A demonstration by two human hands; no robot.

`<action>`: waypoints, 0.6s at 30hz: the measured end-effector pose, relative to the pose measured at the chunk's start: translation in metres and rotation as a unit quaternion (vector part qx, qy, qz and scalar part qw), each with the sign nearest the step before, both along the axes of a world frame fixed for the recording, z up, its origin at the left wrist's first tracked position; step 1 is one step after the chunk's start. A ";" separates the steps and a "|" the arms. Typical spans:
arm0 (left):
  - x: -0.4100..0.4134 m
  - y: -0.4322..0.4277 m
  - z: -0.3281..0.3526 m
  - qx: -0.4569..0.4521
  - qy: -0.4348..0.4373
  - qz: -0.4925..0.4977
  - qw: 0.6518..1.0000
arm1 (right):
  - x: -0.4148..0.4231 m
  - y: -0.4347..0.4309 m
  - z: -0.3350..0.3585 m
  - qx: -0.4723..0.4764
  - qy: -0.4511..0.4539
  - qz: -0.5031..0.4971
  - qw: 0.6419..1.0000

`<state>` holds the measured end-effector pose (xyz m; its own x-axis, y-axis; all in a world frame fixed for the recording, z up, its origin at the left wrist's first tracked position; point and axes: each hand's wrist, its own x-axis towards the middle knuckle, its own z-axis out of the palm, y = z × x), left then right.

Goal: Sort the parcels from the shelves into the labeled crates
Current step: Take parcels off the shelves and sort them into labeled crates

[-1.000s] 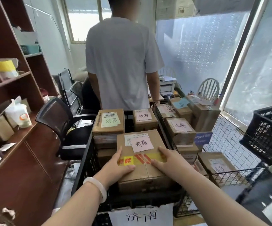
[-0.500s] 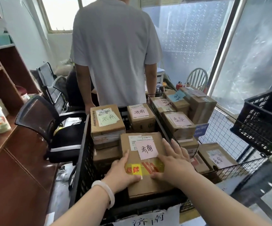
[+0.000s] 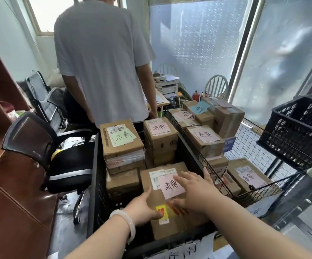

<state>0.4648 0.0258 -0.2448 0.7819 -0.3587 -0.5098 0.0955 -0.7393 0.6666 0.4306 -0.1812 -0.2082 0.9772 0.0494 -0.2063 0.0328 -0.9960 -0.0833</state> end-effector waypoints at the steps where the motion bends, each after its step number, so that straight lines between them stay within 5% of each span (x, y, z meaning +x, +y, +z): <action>1: 0.001 -0.001 0.000 0.014 -0.004 -0.008 1.000 | 0.000 0.001 0.000 -0.007 0.006 0.003 1.000; 12: 0.001 -0.016 0.008 0.188 -0.092 -0.087 0.974 | -0.010 0.002 0.005 -0.017 -0.039 0.002 0.999; 18: -0.002 -0.038 0.036 0.137 -0.307 -0.103 0.936 | -0.046 -0.015 0.015 0.021 -0.142 -0.058 0.988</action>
<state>0.4633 -0.0117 -0.2090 0.8864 -0.4559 -0.0807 -0.4074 -0.8508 0.3320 0.3842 -0.1960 -0.1935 0.9950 -0.0646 0.0764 -0.0543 -0.9901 -0.1292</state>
